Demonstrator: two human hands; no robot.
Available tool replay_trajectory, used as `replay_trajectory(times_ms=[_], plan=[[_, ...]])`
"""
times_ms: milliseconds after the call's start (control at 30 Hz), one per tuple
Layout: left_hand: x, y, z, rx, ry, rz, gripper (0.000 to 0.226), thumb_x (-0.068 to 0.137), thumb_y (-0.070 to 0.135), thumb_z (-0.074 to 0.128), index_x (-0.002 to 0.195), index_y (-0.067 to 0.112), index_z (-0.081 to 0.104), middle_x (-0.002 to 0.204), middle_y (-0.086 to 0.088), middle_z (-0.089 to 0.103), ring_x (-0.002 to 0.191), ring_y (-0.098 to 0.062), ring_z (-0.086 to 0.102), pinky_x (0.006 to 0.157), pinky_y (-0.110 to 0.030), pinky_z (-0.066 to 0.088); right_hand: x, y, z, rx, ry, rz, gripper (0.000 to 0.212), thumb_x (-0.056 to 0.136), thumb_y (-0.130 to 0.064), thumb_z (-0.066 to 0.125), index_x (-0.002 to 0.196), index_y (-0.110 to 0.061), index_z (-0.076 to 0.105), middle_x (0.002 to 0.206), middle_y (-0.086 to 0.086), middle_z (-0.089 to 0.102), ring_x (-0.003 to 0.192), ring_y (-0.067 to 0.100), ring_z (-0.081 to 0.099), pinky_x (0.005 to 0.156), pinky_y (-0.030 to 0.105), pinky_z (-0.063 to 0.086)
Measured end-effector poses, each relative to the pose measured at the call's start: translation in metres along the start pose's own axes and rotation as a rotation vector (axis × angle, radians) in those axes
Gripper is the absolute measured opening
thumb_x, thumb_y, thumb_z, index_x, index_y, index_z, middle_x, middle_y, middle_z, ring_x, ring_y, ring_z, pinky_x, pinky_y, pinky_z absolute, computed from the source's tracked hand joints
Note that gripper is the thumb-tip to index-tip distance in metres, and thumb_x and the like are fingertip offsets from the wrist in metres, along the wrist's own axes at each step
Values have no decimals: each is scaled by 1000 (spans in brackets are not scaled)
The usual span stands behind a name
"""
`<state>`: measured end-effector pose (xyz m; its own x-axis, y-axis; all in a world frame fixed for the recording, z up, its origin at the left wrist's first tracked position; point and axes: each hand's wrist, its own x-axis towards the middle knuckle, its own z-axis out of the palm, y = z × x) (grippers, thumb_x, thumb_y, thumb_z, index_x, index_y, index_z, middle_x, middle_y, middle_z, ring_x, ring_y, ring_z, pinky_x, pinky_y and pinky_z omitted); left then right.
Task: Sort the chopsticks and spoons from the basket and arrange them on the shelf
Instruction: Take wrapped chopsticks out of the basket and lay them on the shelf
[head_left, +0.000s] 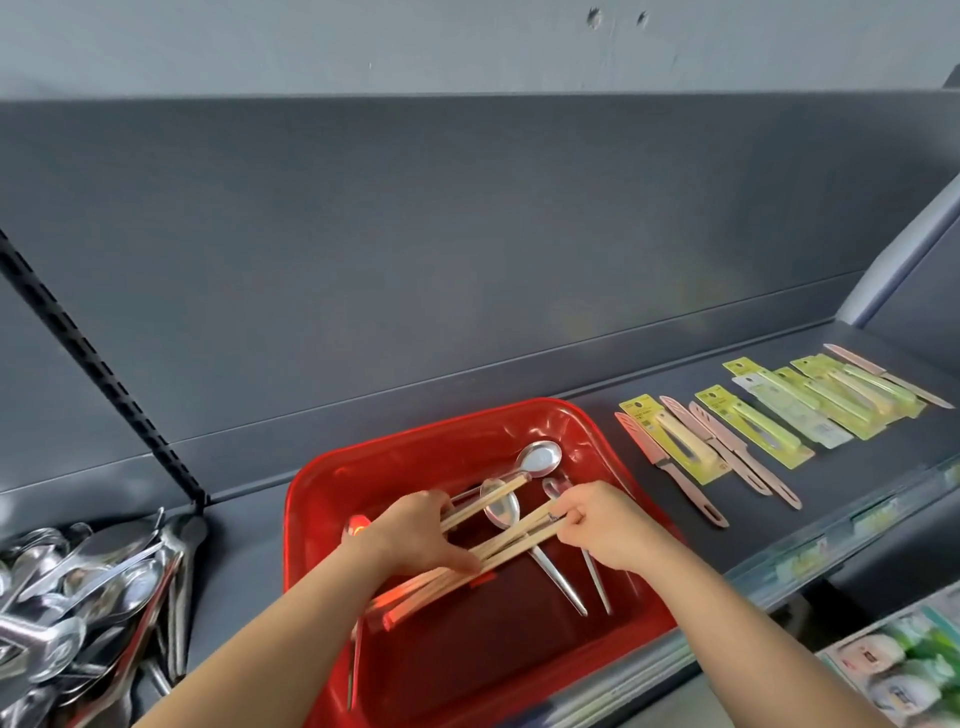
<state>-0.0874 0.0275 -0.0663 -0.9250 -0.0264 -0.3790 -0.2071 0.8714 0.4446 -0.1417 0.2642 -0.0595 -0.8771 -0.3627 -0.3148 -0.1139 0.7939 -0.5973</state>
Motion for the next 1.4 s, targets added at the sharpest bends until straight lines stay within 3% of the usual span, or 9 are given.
replay_trajectory(times_ms=[100, 233, 400, 500, 700, 867, 1133, 1300, 1400], plan=[[2, 3, 3, 15, 44, 9, 28, 68, 36, 80, 80, 17, 64, 70, 6, 57, 64, -12, 52, 52, -22, 36, 2, 0, 0, -14, 21, -2, 31, 93, -11, 54, 122, -15, 64, 101, -2, 64, 81, 9, 63, 65, 15, 47], [0, -3, -3, -64, 57, 11, 16, 74, 30, 69, 70, 15, 64, 59, 3, 48, 54, -12, 41, 47, -24, 32, 1, 2, -1, -3, 34, -2, 34, 93, -10, 55, 127, -11, 60, 115, 2, 64, 93, 11, 61, 78, 19, 47], [-15, -2, -22, -522, -152, -34, 13, 64, 28, 57, 65, 15, 55, 57, 0, 49, 45, -12, 43, 44, -21, 36, 3, -1, 1, -56, 76, -60, 29, 91, -12, 59, 120, -16, 65, 107, -2, 66, 94, 10, 61, 79, 17, 45], [-21, -7, -30, -716, -265, -15, 24, 85, 29, 61, 68, 18, 48, 53, 4, 44, 40, -9, 37, 39, -18, 31, 9, -9, 4, -140, 34, -158, 34, 88, -16, 67, 121, -23, 65, 101, -9, 55, 90, 7, 56, 79, 17, 43], [-28, -20, -50, -1137, -75, -2, 22, 94, 27, 55, 82, 8, 53, 54, 3, 41, 35, -6, 30, 32, -14, 26, 21, -32, 25, -370, -139, -261, 38, 77, -22, 73, 113, -32, 69, 118, -3, 45, 112, 19, 44, 98, 33, 42], [-38, -33, -53, -1270, 120, -31, 24, 95, 27, 56, 80, 8, 54, 54, 2, 42, 36, -6, 30, 32, -15, 26, 21, -43, 21, -500, -114, -321, 9, 87, -28, 65, 92, -25, 72, 97, 1, 63, 91, 22, 59, 79, 36, 47], [-51, -32, -60, -1159, 347, 27, 29, 93, 33, 60, 87, 5, 59, 59, 0, 46, 41, -10, 36, 35, -20, 33, 18, -55, -17, -132, -94, -302, 11, 86, -30, 66, 90, -23, 73, 76, 2, 65, 63, 13, 50, 59, 33, 40], [-59, -25, -59, -1170, 460, 66, 28, 90, 34, 63, 82, 8, 58, 58, -2, 46, 41, -12, 35, 36, -20, 32, 12, -61, -40, -89, -56, -332, 29, 91, -24, 59, 64, -12, 59, 57, -4, 41, 51, 9, 35, 50, 24, 27], [-66, -26, -64, -1172, 502, 86, 28, 89, 35, 64, 81, 10, 57, 59, -2, 48, 41, -12, 36, 36, -21, 33, 7, -64, -55, -94, 40, -354, 36, 93, -29, 59, 63, -9, 56, 48, -9, 37, 43, 6, 32, 44, 20, 27]])
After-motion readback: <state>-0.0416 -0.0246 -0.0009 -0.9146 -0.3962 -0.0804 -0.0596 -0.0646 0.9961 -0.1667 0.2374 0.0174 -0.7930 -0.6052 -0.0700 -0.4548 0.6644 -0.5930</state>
